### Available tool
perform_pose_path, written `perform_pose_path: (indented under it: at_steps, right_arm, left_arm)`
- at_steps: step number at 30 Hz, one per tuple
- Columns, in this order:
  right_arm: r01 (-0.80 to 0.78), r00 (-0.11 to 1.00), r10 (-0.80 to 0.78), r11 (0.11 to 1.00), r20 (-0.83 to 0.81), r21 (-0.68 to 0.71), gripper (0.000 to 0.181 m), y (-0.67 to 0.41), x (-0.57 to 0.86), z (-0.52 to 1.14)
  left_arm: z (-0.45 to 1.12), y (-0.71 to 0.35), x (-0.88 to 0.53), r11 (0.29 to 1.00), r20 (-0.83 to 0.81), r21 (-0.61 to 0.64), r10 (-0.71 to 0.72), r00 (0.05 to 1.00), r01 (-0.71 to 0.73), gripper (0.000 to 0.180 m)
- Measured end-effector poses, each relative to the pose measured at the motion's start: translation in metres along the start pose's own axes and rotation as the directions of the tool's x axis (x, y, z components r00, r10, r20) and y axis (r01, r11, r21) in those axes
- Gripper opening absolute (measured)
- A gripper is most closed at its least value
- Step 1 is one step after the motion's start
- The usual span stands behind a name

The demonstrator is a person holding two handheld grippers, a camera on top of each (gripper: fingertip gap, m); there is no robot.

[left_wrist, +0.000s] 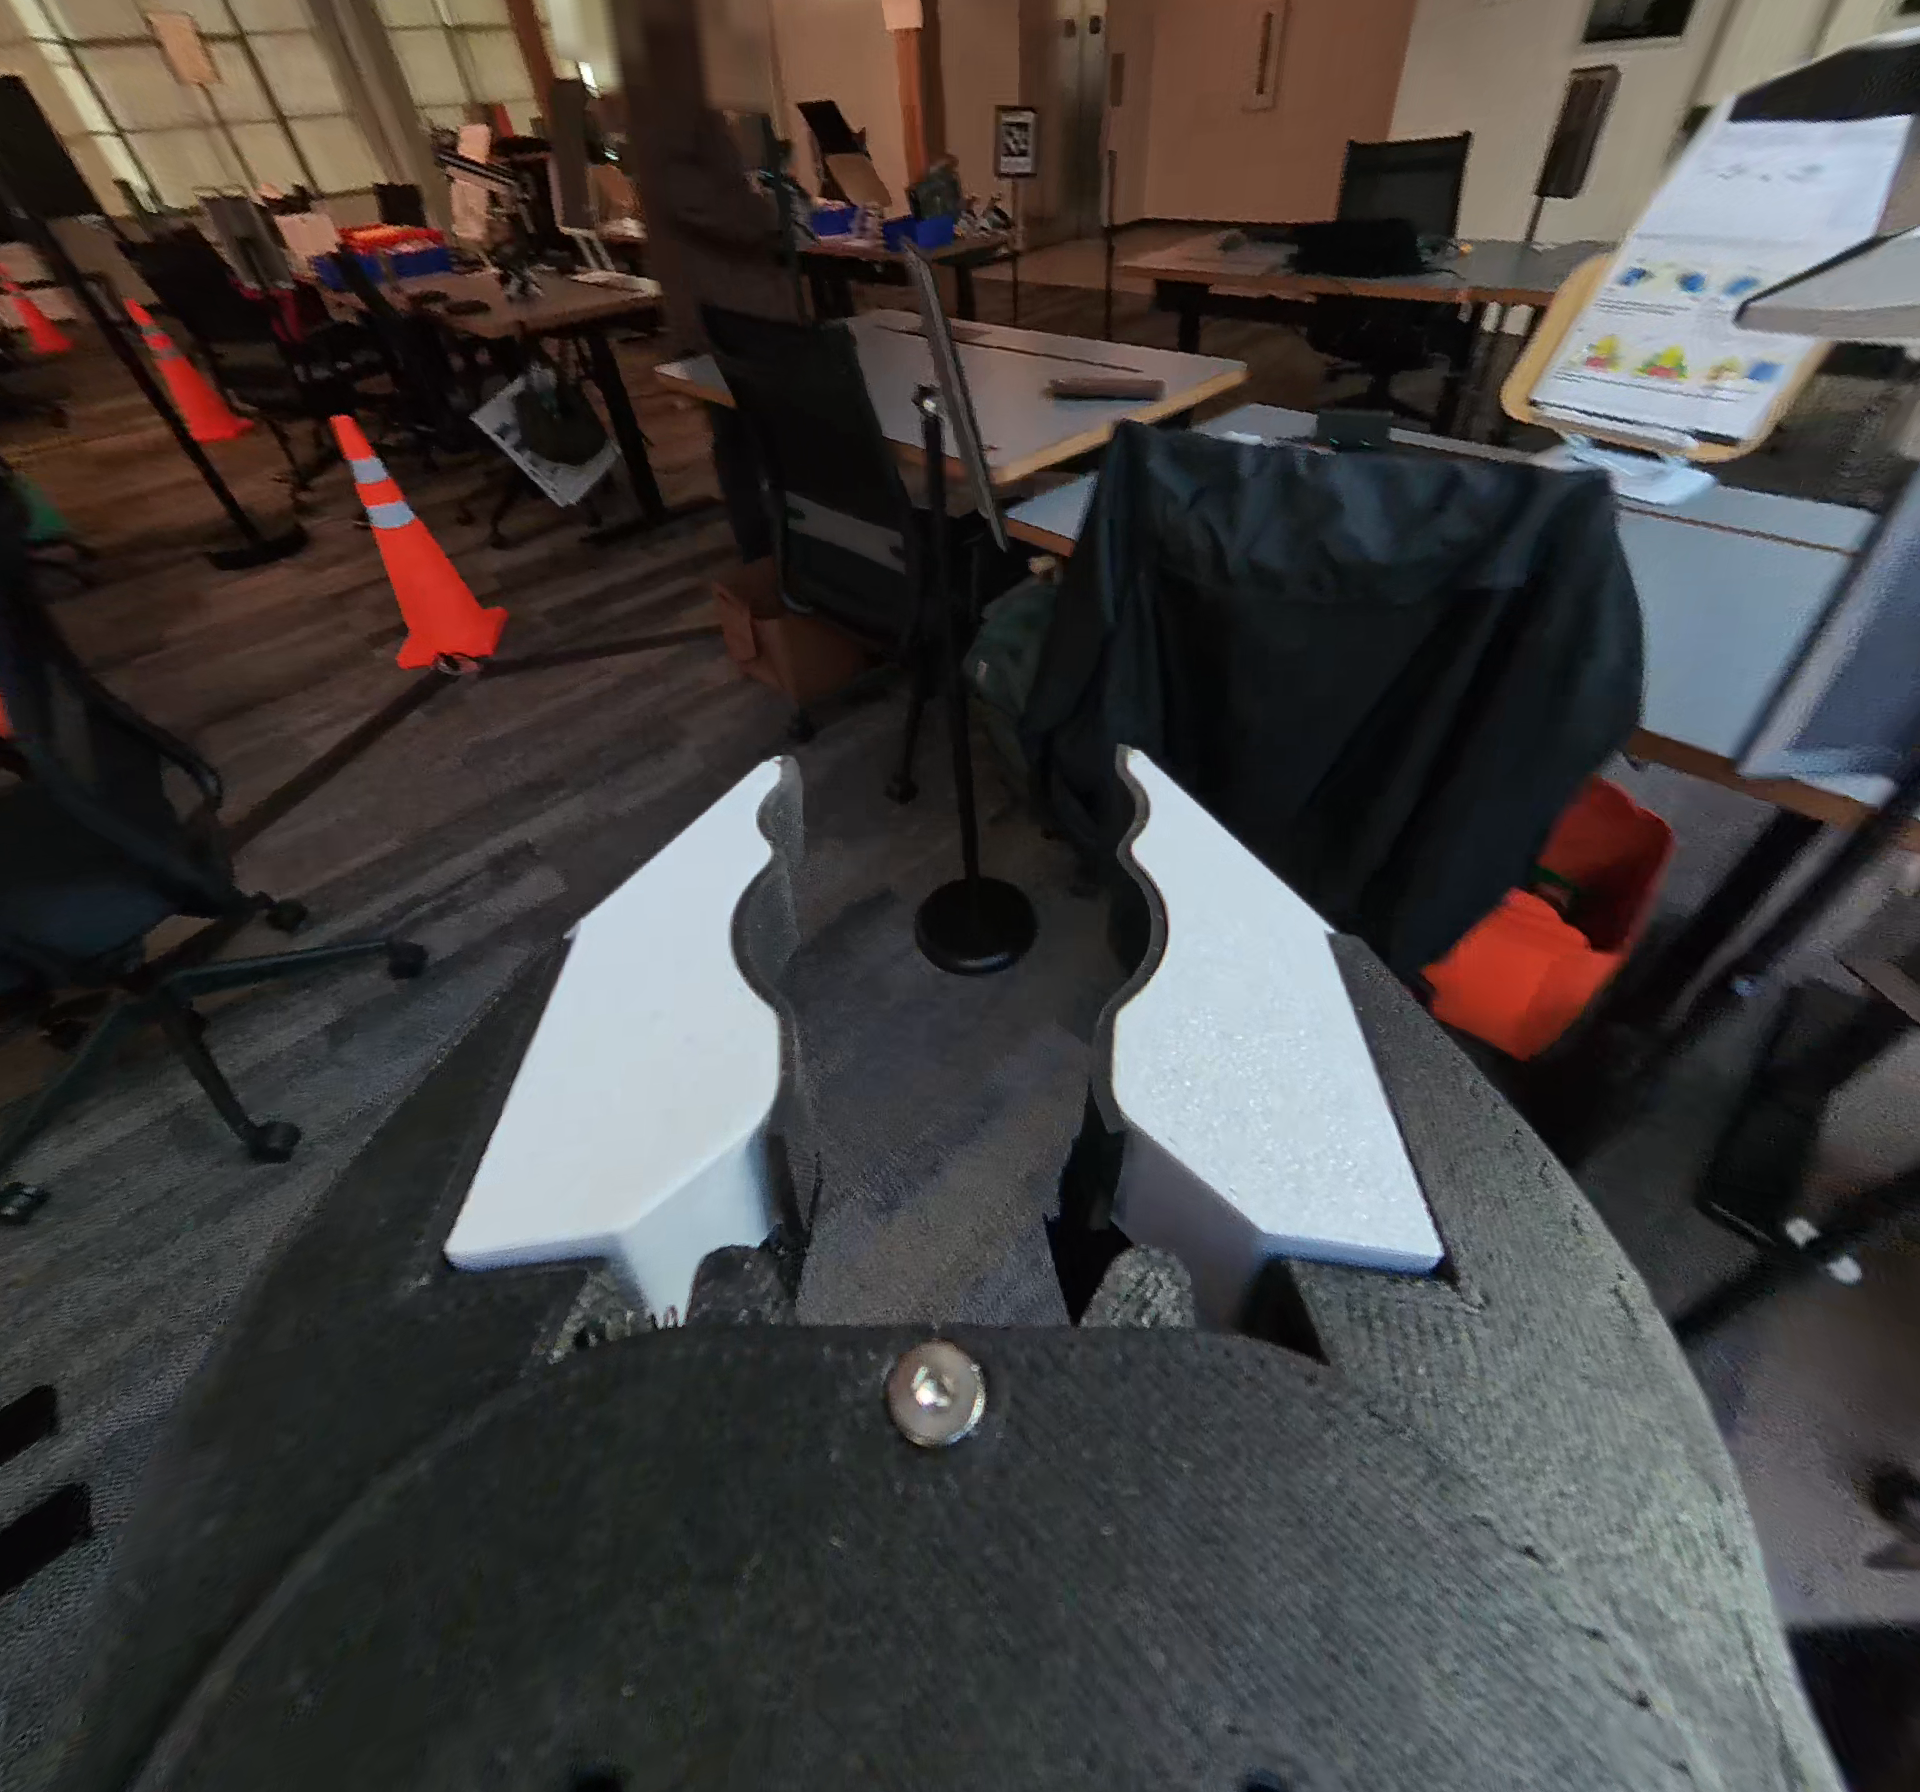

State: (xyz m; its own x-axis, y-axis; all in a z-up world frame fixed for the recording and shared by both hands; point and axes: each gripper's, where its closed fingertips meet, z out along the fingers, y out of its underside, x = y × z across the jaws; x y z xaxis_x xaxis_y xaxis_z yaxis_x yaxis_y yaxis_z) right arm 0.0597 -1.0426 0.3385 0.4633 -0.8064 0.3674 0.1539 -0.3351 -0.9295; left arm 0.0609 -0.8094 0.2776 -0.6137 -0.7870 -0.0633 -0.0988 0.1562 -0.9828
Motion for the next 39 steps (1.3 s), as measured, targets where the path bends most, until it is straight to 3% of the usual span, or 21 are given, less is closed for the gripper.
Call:
perform_pose_path:
  at_steps: [4,8,16,19,25,30,34,39]
  right_arm:
    - [-0.02,0.999,0.019,1.0,0.043,0.024,0.08,0.002,0.034,0.076]
    - [-0.016,0.992,0.01,0.999,0.129,0.043,0.085,0.007,0.052,0.165]
    - [-0.063,0.996,0.066,0.997,-0.056,0.051,0.091,0.042,0.134,0.353]
    - [-0.129,0.991,0.128,0.992,-0.05,-0.005,0.102,0.061,0.164,0.415]
    - [-0.179,0.974,0.165,0.98,-0.154,-0.084,0.088,0.117,0.236,0.513]
    - [-0.082,0.984,0.041,0.969,-0.175,-0.232,0.086,0.181,0.308,0.604]
    - [-0.079,0.984,0.042,0.974,-0.174,-0.212,0.077,0.208,0.387,0.7]
    - [-0.117,0.993,0.112,0.981,-0.041,-0.153,0.071,0.198,0.462,0.848]
  left_arm:
    - [0.054,-0.02,-0.044,0.998,0.017,0.025,-0.062,0.998,0.062,0.057]
    - [0.093,-0.015,-0.11,1.0,0.096,-0.005,-0.029,0.995,0.03,0.056]
    - [0.202,-0.015,-0.277,0.999,0.133,-0.016,-0.03,0.991,0.032,0.052]
    - [0.273,-0.027,-0.322,0.997,0.026,-0.058,-0.05,0.998,0.051,0.055]
    - [0.431,-0.055,-0.401,0.997,-0.065,-0.075,-0.001,0.998,-0.004,0.061]
    - [0.565,-0.06,-0.469,0.998,-0.068,-0.067,0.016,0.998,-0.021,0.06]
    - [0.665,-0.063,-0.535,0.998,-0.009,-0.061,-0.011,1.0,0.011,0.051]
    - [0.751,-0.07,-0.616,0.993,0.053,-0.116,-0.025,0.998,0.031,0.051]
